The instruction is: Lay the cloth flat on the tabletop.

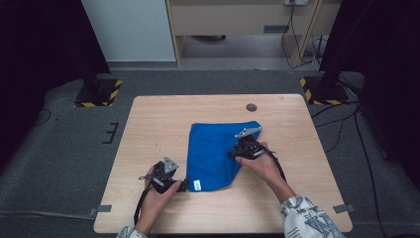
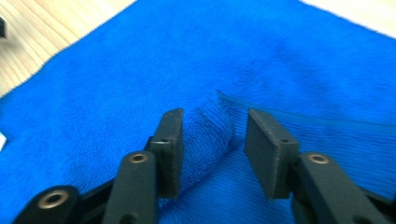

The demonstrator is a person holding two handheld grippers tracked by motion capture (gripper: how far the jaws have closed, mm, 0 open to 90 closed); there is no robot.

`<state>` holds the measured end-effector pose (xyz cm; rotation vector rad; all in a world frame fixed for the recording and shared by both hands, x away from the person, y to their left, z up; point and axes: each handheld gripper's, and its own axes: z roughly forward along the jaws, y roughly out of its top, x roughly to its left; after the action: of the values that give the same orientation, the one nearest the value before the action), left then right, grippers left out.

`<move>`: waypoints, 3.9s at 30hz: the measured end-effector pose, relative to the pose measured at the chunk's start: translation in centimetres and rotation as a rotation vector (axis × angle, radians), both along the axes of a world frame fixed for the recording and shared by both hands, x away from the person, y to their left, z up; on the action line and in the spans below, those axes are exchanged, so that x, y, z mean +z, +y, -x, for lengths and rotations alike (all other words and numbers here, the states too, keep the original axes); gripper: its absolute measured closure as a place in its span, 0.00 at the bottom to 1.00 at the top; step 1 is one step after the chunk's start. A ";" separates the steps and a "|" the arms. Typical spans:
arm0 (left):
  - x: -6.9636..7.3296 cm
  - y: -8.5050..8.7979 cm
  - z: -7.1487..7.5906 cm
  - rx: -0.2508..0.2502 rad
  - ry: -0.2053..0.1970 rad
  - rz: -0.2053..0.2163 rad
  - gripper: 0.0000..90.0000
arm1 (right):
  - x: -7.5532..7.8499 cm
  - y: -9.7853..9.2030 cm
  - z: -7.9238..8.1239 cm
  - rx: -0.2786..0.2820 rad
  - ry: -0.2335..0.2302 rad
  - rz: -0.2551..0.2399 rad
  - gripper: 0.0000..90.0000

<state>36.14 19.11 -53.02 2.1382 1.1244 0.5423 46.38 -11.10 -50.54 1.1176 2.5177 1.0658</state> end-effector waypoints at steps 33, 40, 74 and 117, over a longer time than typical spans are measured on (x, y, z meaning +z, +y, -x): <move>0.0 0.1 0.0 0.002 0.001 -0.003 0.11 | -0.5 1.6 -1.1 -0.064 -0.044 0.001 0.61; 0.0 0.0 0.0 -0.001 0.002 -0.007 0.11 | -1.5 2.4 -1.2 -0.034 0.000 0.023 0.80; -0.2 0.0 0.0 -0.001 0.001 -0.010 0.09 | -0.3 -10.2 6.5 -0.163 -0.047 -0.073 0.99; 0.1 -0.4 2.8 -0.043 0.017 -0.026 0.10 | -0.4 -12.7 13.2 -0.153 0.002 -0.046 0.94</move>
<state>33.30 18.74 -52.94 2.1872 1.0837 0.5230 33.18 -23.76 -50.97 1.3006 2.3753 1.0863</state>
